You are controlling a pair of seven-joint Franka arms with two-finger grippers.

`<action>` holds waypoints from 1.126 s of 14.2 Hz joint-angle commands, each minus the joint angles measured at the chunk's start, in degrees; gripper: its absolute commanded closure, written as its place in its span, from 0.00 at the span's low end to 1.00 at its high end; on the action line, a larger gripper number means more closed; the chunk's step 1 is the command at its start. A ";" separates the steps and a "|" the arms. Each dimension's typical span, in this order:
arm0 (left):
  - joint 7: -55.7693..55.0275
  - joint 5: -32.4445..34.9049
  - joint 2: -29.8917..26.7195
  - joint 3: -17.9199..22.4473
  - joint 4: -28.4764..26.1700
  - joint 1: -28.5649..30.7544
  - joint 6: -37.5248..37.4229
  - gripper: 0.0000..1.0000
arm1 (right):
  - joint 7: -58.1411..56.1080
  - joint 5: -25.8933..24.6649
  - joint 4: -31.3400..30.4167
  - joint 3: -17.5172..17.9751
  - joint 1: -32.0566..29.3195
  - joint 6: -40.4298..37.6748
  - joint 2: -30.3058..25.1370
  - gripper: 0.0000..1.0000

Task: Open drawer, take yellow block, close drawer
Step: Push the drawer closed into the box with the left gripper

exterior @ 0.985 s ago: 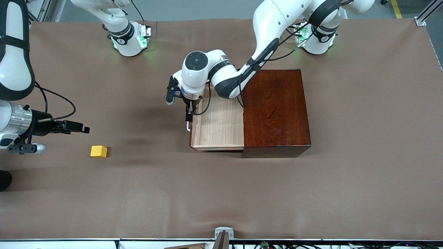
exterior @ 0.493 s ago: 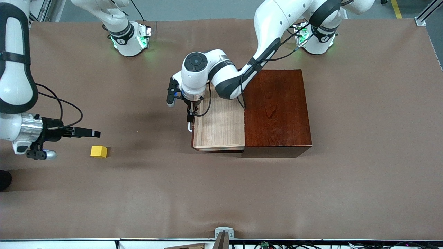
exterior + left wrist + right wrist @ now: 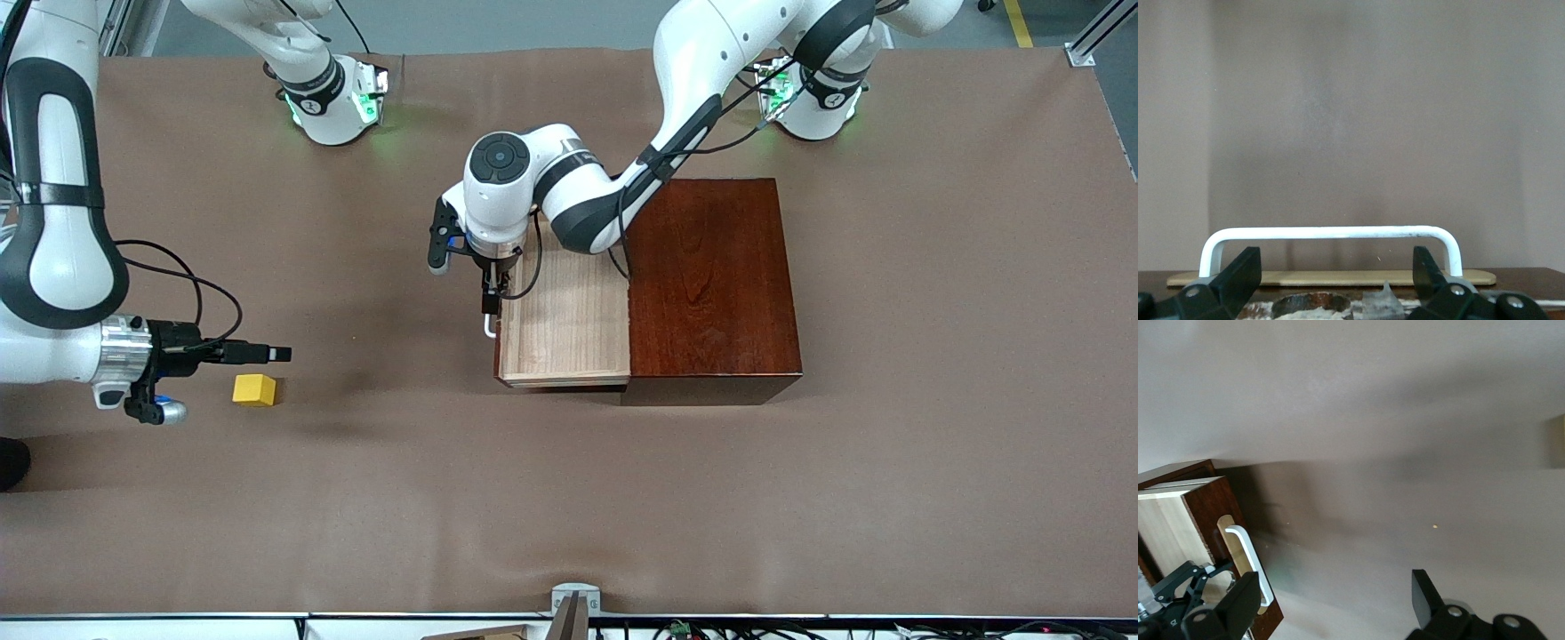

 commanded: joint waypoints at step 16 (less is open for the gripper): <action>0.74 0.98 -5.66 2.21 -3.30 5.51 -19.30 0.00 | -4.36 -0.27 1.13 0.30 -1.64 -2.89 -1.36 0.00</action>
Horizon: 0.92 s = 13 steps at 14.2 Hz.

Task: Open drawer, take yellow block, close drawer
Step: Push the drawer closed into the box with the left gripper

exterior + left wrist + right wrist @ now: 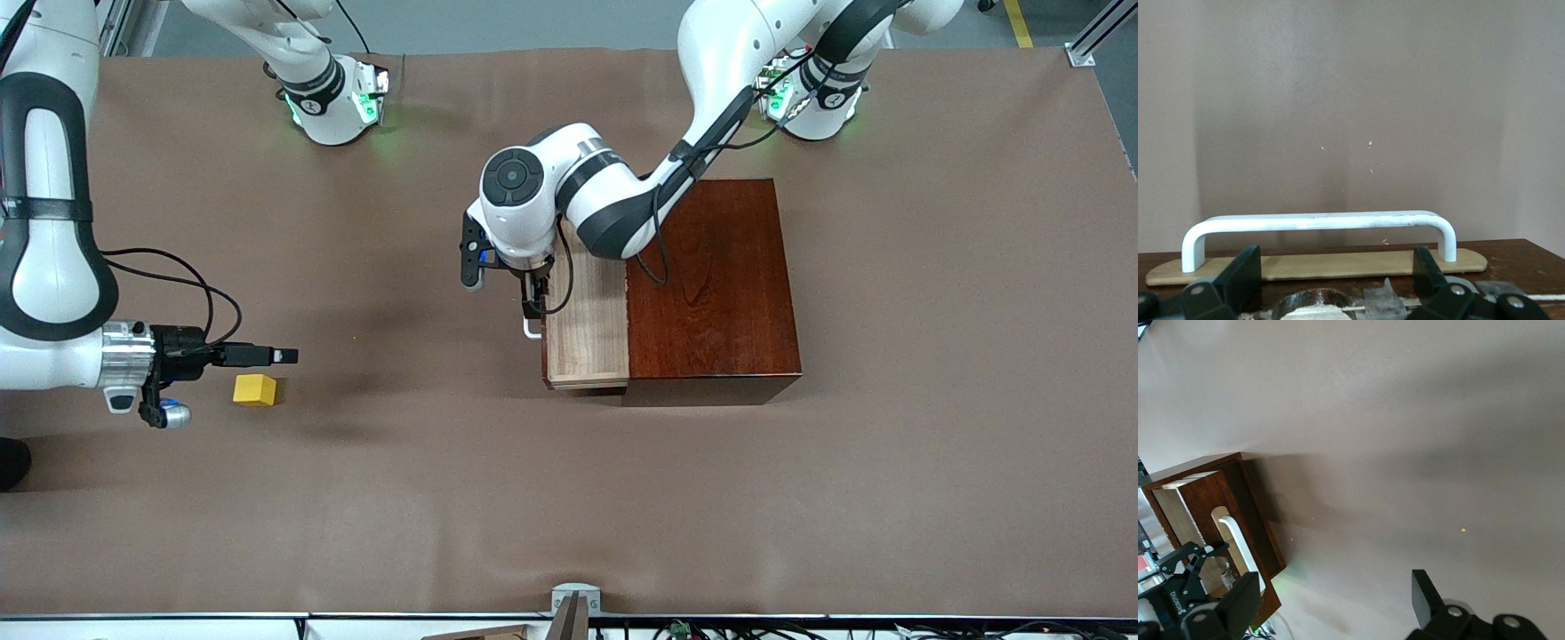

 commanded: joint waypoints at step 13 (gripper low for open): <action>1.42 10.65 -5.14 1.56 -3.77 4.39 -18.16 0.00 | -1.31 -35.65 -0.65 0.58 0.54 0.67 -16.53 0.00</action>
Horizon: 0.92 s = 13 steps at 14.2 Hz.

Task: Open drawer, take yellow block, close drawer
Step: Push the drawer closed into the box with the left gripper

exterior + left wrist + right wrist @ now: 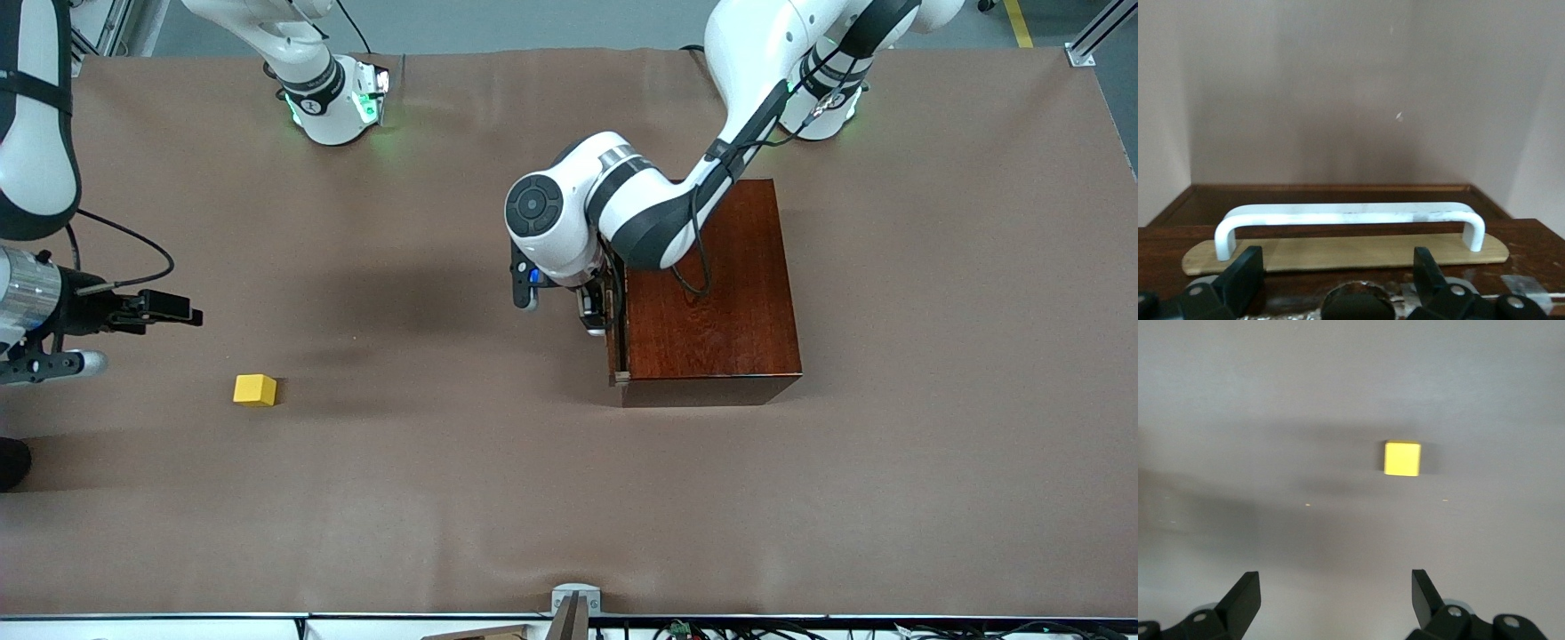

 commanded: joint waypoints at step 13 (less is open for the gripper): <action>-36.91 -3.30 -12.72 0.66 -2.29 1.43 8.05 0.00 | 2.96 -6.65 -4.94 0.17 1.34 -4.15 -13.02 0.00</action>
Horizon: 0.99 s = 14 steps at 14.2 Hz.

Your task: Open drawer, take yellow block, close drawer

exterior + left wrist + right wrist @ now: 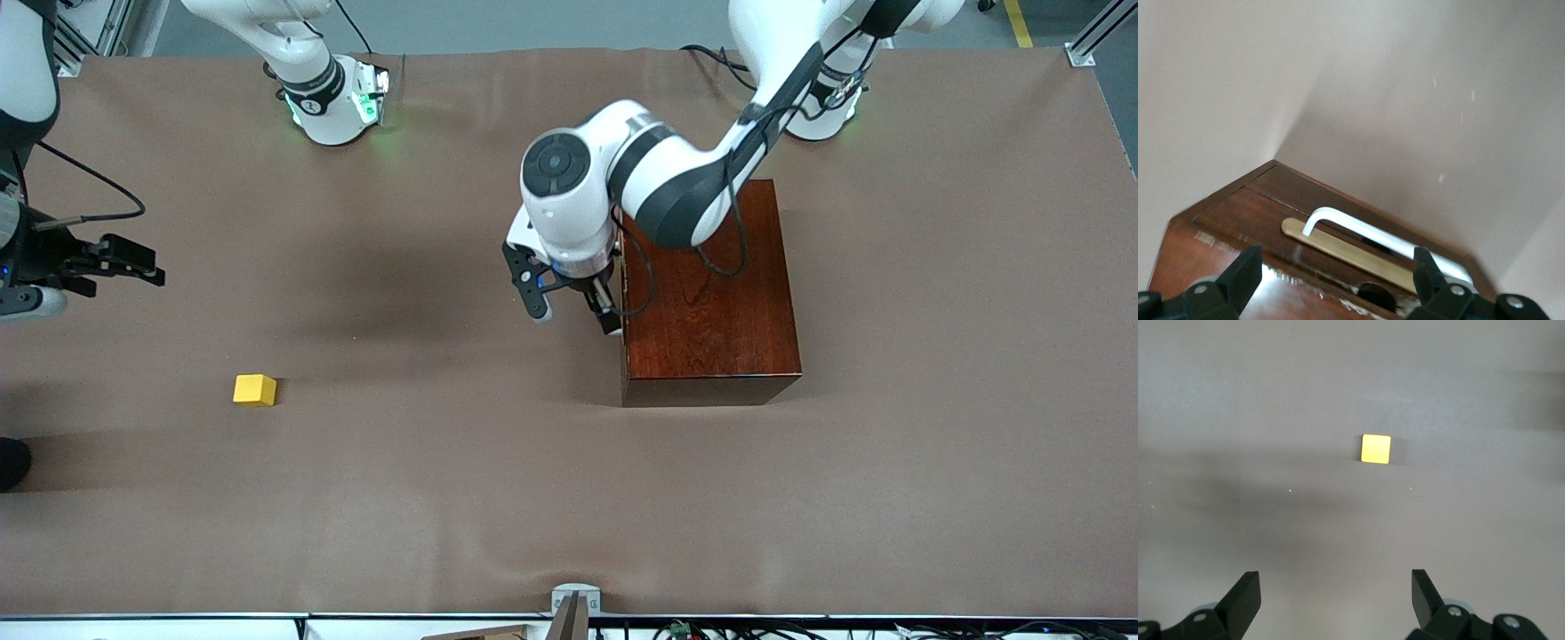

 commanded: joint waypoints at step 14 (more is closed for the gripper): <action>-43.99 -12.06 -23.95 0.01 -9.12 33.21 -18.52 0.00 | 6.78 -2.78 4.72 0.11 -0.02 -5.47 -3.11 0.00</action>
